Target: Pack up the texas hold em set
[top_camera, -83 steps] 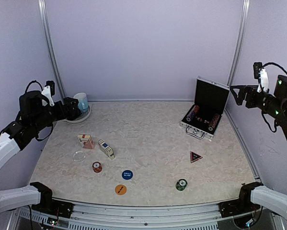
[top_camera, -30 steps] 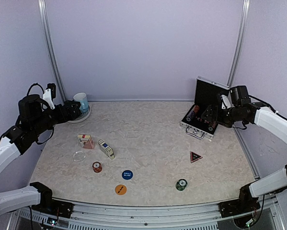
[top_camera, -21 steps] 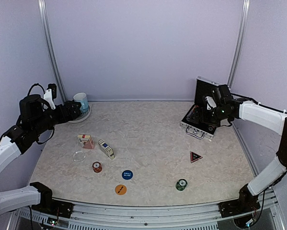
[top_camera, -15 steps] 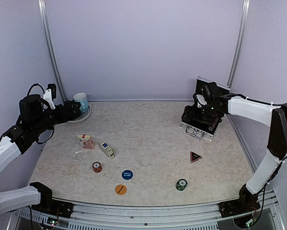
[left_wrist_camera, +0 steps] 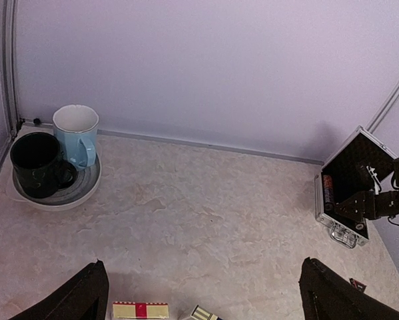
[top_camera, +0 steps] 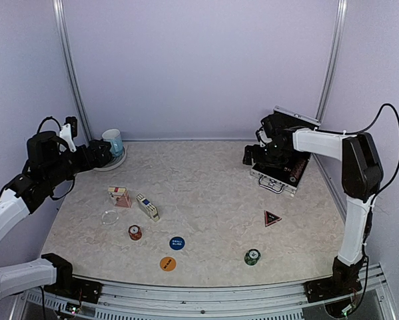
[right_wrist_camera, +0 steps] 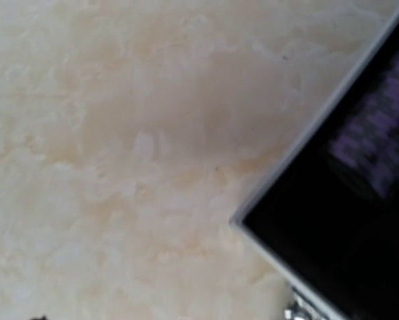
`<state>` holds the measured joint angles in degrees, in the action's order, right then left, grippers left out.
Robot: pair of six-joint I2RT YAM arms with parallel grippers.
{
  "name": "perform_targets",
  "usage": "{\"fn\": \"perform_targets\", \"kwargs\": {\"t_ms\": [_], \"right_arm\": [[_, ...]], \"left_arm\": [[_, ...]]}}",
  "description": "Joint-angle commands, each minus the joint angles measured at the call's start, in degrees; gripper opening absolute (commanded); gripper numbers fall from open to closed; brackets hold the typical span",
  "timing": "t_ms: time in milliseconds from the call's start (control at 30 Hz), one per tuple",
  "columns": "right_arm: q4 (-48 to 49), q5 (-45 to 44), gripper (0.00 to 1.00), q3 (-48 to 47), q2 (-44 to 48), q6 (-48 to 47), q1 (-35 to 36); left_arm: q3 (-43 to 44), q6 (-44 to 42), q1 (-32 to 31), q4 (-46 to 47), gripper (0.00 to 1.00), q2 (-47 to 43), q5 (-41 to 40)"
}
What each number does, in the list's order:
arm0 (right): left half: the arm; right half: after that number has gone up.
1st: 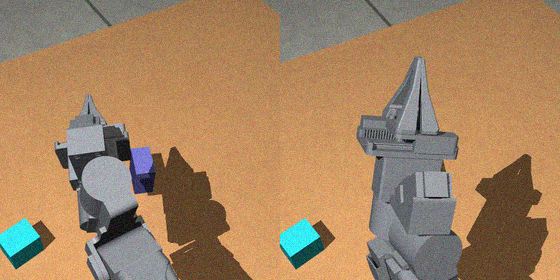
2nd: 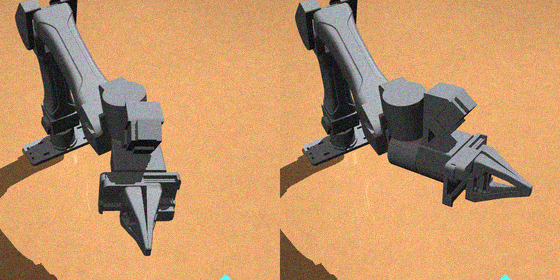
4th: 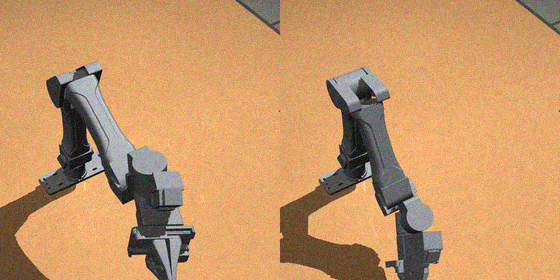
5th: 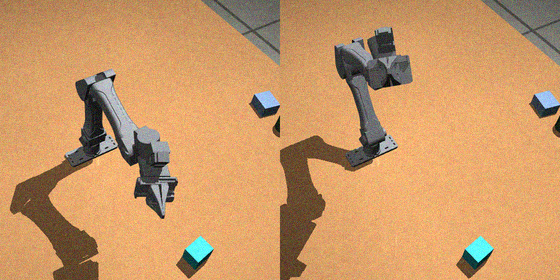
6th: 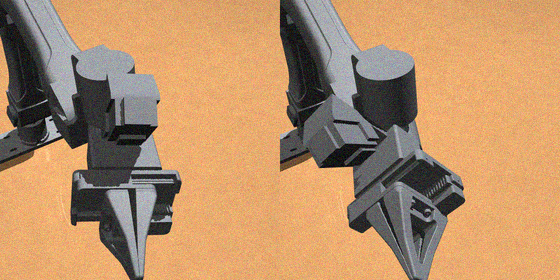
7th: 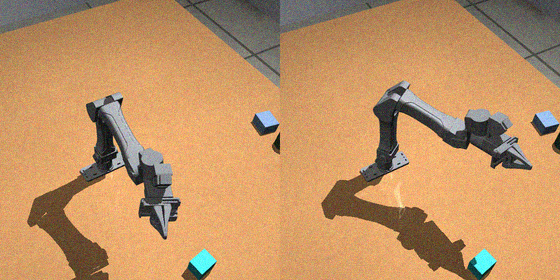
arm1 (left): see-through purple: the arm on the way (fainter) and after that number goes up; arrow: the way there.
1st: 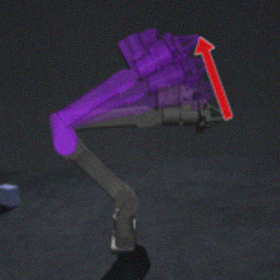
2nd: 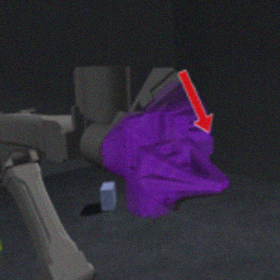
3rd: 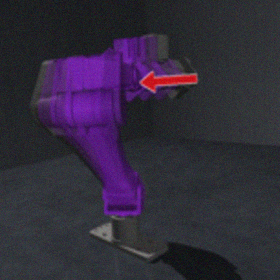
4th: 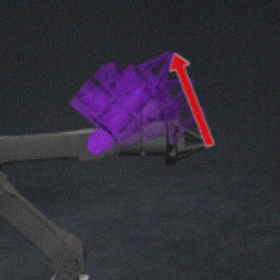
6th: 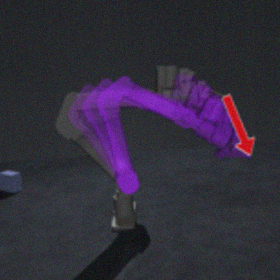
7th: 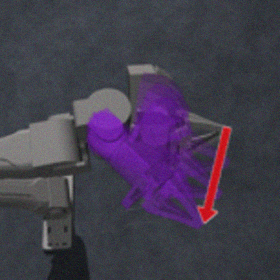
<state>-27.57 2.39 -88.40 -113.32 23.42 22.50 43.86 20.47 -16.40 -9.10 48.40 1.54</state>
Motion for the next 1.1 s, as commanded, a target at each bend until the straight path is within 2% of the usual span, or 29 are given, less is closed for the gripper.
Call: {"fn": "perform_targets", "kwargs": {"t_ms": [0, 1067], "right_arm": [[-1.87, -1.05, 0.99, -5.00, -3.67, -0.53, 0.53], [-6.09, -0.09, 0.99, -18.69, -18.73, -2.47, 0.53]], "left_arm": [[-0.17, -0.26, 0.65, -0.23, 0.99, 0.07, 0.55], [-0.36, -0.11, 0.97, -0.15, 0.99, 0.31, 0.29]]}}
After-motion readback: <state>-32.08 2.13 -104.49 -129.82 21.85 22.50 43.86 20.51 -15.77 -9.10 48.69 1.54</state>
